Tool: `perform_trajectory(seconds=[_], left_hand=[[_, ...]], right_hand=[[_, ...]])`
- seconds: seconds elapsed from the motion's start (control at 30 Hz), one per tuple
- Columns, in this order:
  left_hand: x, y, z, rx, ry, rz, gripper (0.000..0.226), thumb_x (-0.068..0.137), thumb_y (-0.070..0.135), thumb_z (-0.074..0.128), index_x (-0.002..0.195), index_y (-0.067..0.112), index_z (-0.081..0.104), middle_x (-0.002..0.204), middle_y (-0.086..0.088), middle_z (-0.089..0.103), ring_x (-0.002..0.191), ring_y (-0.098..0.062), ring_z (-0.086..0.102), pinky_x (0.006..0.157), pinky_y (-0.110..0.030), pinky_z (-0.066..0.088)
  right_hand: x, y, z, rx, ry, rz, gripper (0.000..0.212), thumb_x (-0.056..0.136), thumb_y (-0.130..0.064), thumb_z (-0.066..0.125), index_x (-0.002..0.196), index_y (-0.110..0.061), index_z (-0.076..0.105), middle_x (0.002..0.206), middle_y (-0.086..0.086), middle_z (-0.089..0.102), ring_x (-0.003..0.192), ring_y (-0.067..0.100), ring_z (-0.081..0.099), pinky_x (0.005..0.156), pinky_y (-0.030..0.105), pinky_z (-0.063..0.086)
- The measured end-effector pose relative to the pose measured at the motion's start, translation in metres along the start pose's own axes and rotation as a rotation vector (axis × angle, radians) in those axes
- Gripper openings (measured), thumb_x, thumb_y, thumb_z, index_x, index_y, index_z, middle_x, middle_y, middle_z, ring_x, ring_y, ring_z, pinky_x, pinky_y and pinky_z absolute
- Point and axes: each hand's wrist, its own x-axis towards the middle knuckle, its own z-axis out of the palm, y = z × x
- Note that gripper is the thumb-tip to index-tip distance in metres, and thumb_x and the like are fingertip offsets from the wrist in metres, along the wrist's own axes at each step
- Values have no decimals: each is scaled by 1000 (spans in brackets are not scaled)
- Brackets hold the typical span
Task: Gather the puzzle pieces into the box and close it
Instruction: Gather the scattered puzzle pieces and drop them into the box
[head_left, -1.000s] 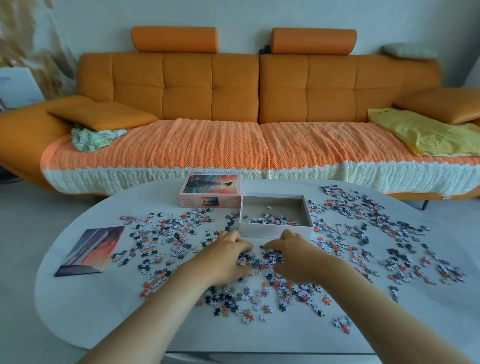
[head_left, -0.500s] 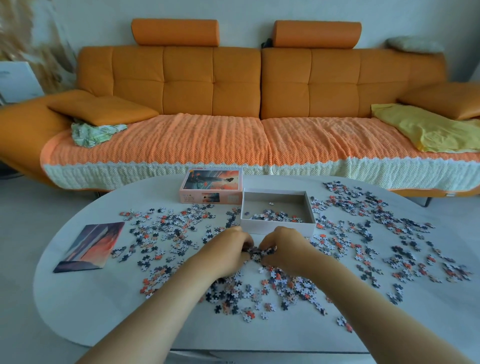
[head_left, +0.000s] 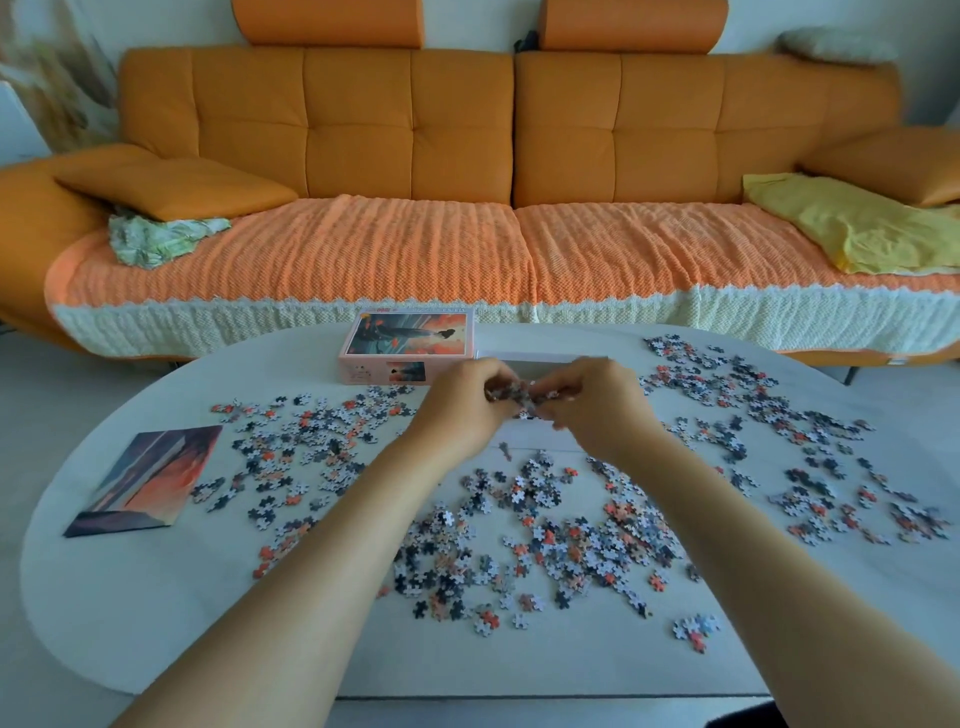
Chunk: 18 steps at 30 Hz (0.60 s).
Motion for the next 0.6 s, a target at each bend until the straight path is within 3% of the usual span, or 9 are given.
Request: perform_trajectory(seconds=[0.07,0.17,0.27,0.4,0.53,0.6], left_hand=[[11,1,6,52,60,32,14,88,16,70,101,21,67,93,8,61,81,-9,55,65,-19,40],[24,-4,21,155,83,91,22,89,12,67,110,16,66,104,0,62,91,-17,57,78,-30,46],[28,-13,31,234,21,117,20,93,16,62,112,16,66,104,-5,62,92,-22,59,80,-36,49],[27,-21,33,462,-92,167,32,102,31,41,124,25,64,98,-3,59,98,-24,50,84,-40,46],[24,-20,27,587,-79,208,34,101,40,39,119,28,65,101,3,59,101,-23,48,93,-39,38],[22,-21,25,575,-124,202,33,101,41,39,121,32,64,95,5,55,101,-23,51,92,-41,38]], right_hand=[[8,3,1,21,66,-20,17,82,-9,74,95,-19,78,80,-6,67,73,17,65,71,28,54],[18,12,7,-66,104,-67,23,87,-8,69,106,-19,75,102,0,70,79,12,57,70,21,45],[25,23,13,-208,-5,-118,28,94,-14,59,117,-26,71,105,1,71,77,11,52,61,16,37],[25,33,10,-315,-88,-97,30,99,-24,50,122,-31,68,104,-2,73,73,13,57,65,25,47],[22,33,6,-351,-122,-123,30,97,-26,48,118,-34,69,119,-9,68,95,14,63,83,31,54],[15,31,4,-357,-210,-131,30,99,-27,45,117,-35,68,102,-6,72,77,11,61,71,30,53]])
